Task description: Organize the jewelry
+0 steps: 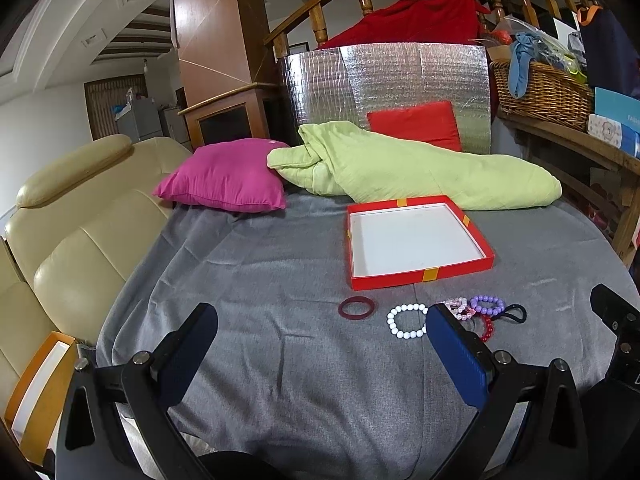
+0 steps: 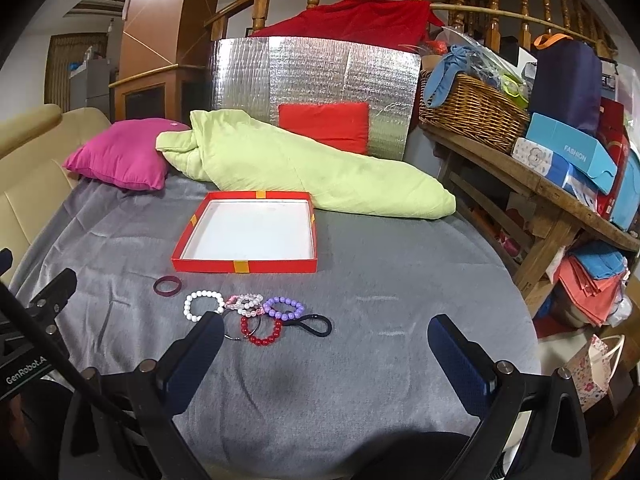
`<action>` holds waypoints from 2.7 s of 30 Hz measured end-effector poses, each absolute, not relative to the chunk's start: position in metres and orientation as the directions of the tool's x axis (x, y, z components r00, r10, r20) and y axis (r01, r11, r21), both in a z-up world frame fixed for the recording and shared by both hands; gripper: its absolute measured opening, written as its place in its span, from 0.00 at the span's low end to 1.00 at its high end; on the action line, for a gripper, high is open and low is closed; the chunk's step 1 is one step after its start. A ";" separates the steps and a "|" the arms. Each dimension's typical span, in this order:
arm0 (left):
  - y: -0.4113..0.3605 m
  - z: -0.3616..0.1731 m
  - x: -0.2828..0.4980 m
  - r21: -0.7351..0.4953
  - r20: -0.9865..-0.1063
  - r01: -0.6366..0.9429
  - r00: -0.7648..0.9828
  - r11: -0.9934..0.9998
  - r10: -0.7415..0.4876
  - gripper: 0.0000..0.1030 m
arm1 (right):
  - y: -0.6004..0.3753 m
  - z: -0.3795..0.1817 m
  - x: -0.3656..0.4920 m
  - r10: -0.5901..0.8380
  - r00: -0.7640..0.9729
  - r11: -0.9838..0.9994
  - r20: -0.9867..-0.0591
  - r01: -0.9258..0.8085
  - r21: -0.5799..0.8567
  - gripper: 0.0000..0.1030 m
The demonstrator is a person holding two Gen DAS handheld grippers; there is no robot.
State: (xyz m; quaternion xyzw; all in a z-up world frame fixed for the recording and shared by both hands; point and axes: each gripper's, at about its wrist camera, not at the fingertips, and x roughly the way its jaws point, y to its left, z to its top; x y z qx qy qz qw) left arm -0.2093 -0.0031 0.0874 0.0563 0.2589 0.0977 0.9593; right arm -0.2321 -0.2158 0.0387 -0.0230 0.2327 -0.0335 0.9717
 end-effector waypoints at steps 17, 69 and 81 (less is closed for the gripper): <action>0.003 0.073 -0.203 0.156 -0.516 -0.160 0.828 0.975 0.219 1.00 | -0.210 0.027 -0.221 -0.067 0.872 0.997 -0.485 0.040 -0.065 1.00; 0.004 -0.047 -0.090 0.068 -0.765 0.007 0.642 0.998 0.047 1.00 | -0.286 -0.095 -0.041 0.380 0.574 0.911 -0.726 -0.094 0.402 0.59; -0.005 -0.052 -0.083 0.085 -0.777 0.016 0.627 0.996 0.056 1.00 | -0.270 -0.098 -0.026 0.359 0.565 0.929 -0.743 -0.134 0.346 0.14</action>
